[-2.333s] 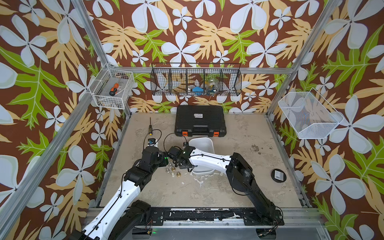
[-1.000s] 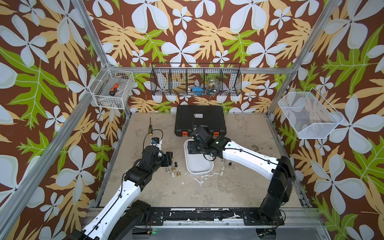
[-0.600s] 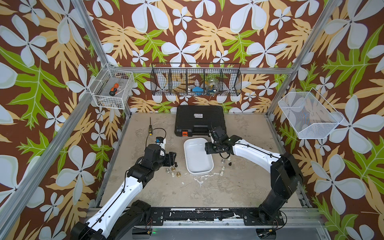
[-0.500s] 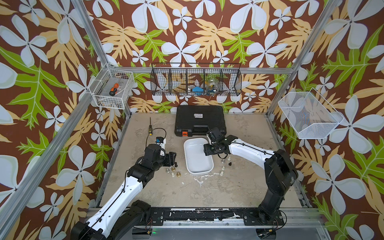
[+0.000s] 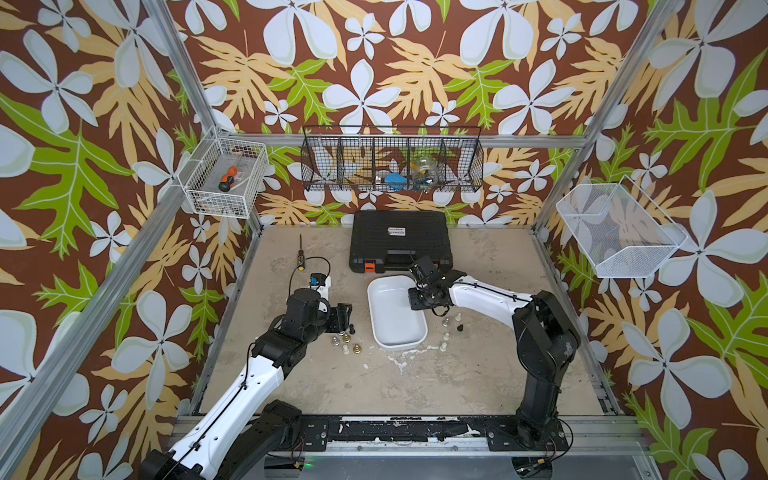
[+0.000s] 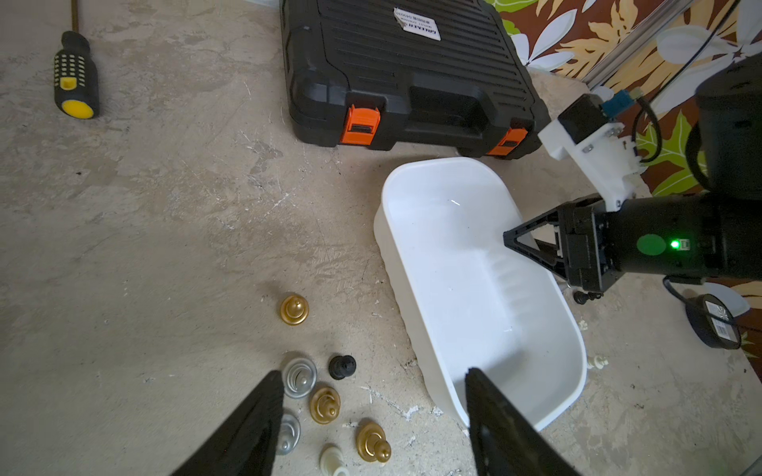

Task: Put the chess pieces into the storage box
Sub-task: Adjust the storage box at the center of the board.

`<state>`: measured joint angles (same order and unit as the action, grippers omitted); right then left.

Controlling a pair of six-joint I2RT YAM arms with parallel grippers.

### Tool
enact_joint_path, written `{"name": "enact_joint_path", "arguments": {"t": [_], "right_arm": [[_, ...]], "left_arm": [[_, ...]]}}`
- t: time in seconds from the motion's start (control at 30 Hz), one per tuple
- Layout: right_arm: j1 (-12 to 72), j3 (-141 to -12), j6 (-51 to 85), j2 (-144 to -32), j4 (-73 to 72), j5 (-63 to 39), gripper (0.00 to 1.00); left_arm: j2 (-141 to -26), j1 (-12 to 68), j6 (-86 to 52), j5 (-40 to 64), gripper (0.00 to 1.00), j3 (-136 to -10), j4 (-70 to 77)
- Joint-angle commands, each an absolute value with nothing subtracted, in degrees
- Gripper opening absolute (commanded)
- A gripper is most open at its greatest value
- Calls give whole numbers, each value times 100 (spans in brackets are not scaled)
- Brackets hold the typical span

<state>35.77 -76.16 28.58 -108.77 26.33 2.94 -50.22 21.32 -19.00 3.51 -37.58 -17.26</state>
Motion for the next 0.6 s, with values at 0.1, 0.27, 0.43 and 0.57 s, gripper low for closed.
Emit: {"name": "enact_joint_path", "arguments": {"t": [0.1, 0.27, 0.43, 0.57], "right_arm": [[3577, -7441, 3343, -10781, 2461, 307, 6], [3578, -7271, 3578, -10607, 2539, 478, 1], [3586, -6942, 3959, -10254, 2393, 479, 0], [3586, -6679, 4220, -10022, 2202, 598, 0]], "left_arm": [[-4948, 2136, -1846, 360, 71, -3744, -1605], [-4949, 2136, -1857, 338, 71, -3740, -1610], [-4966, 2136, -1890, 263, 71, -3735, -1617], [-5005, 2136, -1909, 242, 71, -3745, -1621]]}}
